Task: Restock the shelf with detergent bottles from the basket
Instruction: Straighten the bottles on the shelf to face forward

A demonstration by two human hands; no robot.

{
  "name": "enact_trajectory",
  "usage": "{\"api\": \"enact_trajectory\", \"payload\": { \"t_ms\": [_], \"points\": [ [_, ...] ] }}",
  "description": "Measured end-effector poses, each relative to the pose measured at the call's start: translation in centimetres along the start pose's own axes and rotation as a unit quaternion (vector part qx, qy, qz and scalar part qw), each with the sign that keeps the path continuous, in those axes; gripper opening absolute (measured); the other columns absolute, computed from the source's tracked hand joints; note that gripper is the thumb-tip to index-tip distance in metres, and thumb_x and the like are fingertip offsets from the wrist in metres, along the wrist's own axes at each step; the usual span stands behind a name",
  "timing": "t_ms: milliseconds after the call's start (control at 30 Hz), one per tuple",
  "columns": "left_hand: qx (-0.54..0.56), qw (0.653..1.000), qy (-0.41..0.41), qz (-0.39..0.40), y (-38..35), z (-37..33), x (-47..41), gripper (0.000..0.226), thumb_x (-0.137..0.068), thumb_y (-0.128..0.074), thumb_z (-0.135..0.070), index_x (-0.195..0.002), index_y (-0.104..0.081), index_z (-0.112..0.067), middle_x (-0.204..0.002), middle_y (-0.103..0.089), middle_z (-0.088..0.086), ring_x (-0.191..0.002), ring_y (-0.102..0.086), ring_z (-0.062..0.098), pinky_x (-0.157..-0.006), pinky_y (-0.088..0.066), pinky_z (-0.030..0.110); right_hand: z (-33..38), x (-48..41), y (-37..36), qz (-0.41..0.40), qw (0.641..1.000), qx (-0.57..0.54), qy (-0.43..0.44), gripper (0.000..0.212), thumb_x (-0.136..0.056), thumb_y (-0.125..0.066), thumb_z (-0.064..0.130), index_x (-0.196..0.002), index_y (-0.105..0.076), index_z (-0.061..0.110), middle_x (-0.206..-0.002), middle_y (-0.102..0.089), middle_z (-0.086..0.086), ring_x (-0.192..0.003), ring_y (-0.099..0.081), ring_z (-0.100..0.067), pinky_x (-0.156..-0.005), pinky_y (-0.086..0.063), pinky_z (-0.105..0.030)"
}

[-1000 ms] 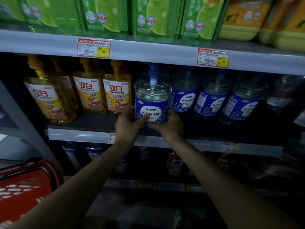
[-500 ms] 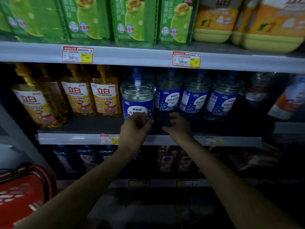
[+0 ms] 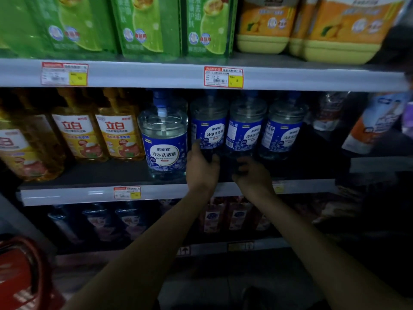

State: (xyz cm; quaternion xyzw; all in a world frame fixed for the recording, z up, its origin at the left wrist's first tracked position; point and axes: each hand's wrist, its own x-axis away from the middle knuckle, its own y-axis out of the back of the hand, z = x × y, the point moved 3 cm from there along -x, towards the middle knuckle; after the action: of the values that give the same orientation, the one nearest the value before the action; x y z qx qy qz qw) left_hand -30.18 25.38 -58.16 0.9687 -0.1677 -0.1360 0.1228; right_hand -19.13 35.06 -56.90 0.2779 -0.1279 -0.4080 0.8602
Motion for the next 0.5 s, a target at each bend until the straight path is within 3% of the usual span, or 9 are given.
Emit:
{"api": "enact_trajectory", "payload": {
  "t_ms": [100,233,367,500],
  "points": [
    [0.028,0.999,0.022,-0.015,-1.3,0.3,-1.0,0.073,-0.091,-0.068,-0.019,-0.156,-0.035,-0.022,-0.147,-0.054,0.008,-0.133,-0.055,0.029,-0.107,-0.051,0.050,-0.5,-0.8,0.1,0.020,1.000,-0.008,0.014,0.051,-0.092,-0.066,0.007,-0.140,-0.053,0.019,-0.127,-0.062,-0.004,-0.114,-0.061,-0.022,-0.097,-0.053,-0.039],
    [0.023,0.998,0.032,-0.040,-2.4,0.6,-1.7,0.068,-0.094,-0.066,-0.016,-0.156,-0.036,-0.019,-0.147,-0.051,0.010,-0.132,-0.055,0.029,-0.103,-0.050,0.041,-0.8,-2.8,0.4,0.040,0.998,-0.015,0.036,0.050,-0.095,-0.060,0.003,-0.142,-0.050,0.019,-0.131,-0.059,-0.005,-0.117,-0.056,-0.021,-0.098,-0.049,-0.036],
    [0.026,0.999,-0.005,-0.026,-3.7,0.7,-2.0,0.052,-0.097,-0.065,-0.018,-0.146,-0.049,-0.020,-0.144,-0.057,0.006,-0.129,-0.057,0.023,-0.106,-0.053,0.047,-1.0,-4.3,0.0,0.033,0.998,-0.037,0.033,0.053,-0.095,-0.056,-0.001,-0.143,-0.050,0.020,-0.132,-0.059,-0.006,-0.110,-0.053,-0.015,-0.090,-0.044,-0.029],
    [0.036,0.997,-0.042,-0.045,-4.3,0.1,-2.3,0.047,-0.097,-0.063,-0.017,-0.143,-0.053,-0.020,-0.138,-0.061,0.005,-0.125,-0.060,0.018,-0.103,-0.055,0.044,-0.9,-5.1,-0.1,0.021,0.997,-0.069,0.029,0.056,-0.094,-0.055,-0.003,-0.144,-0.048,0.021,-0.133,-0.059,-0.005,-0.119,-0.056,-0.019,-0.094,-0.047,-0.030]
  ]
}}
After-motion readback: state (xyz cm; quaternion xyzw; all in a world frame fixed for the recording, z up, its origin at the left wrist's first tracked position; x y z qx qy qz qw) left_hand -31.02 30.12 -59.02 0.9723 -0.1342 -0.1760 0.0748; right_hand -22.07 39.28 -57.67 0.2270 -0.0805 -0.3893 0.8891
